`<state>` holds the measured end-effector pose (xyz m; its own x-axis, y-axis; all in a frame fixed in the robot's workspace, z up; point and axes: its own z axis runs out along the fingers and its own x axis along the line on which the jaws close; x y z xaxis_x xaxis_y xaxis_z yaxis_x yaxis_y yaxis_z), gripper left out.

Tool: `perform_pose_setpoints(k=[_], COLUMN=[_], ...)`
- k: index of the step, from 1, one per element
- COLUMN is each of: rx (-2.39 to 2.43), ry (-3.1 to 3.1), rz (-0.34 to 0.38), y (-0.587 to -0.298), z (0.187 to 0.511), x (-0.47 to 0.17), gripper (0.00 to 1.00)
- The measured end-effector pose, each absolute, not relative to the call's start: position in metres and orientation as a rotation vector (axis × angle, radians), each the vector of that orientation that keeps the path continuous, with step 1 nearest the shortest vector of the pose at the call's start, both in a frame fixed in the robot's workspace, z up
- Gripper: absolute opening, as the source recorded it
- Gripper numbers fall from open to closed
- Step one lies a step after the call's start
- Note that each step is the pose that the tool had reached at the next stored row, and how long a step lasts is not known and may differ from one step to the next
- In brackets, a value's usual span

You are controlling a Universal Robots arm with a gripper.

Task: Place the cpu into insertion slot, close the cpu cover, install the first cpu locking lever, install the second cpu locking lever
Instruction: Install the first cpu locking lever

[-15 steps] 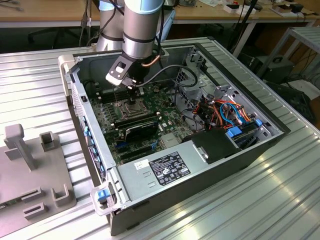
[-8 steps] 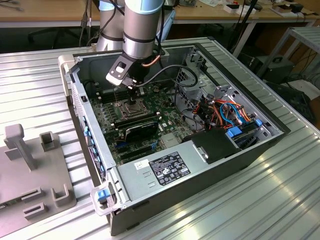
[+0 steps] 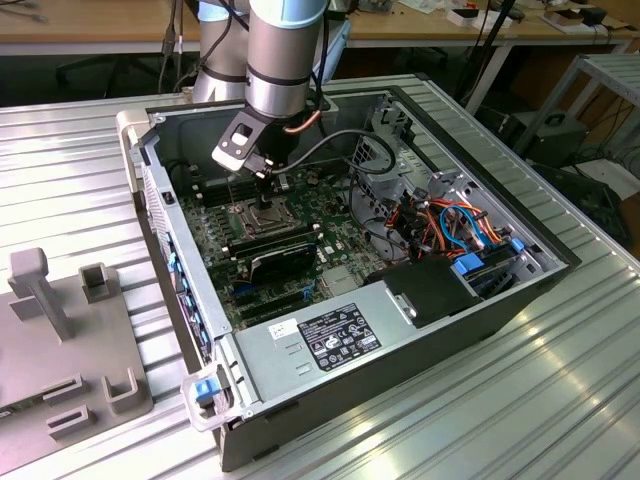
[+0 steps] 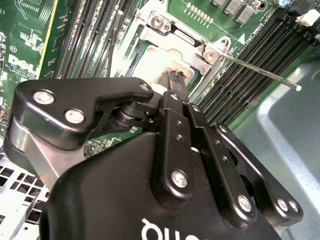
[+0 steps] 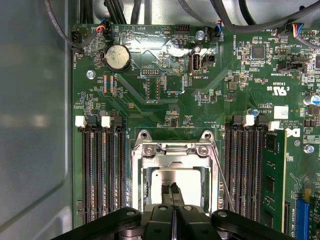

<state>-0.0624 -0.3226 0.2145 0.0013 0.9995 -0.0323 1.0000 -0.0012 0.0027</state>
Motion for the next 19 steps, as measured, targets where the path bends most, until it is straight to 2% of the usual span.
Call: perform_pose_setpoints(k=[5,19], rx=[2.188,2.017], ry=[2.22,2.375], rz=[-0.036,-0.034], y=[-0.323,-0.323], z=[0.235,0.248], x=[-0.062,-0.062], gripper=[0.11,0.11])
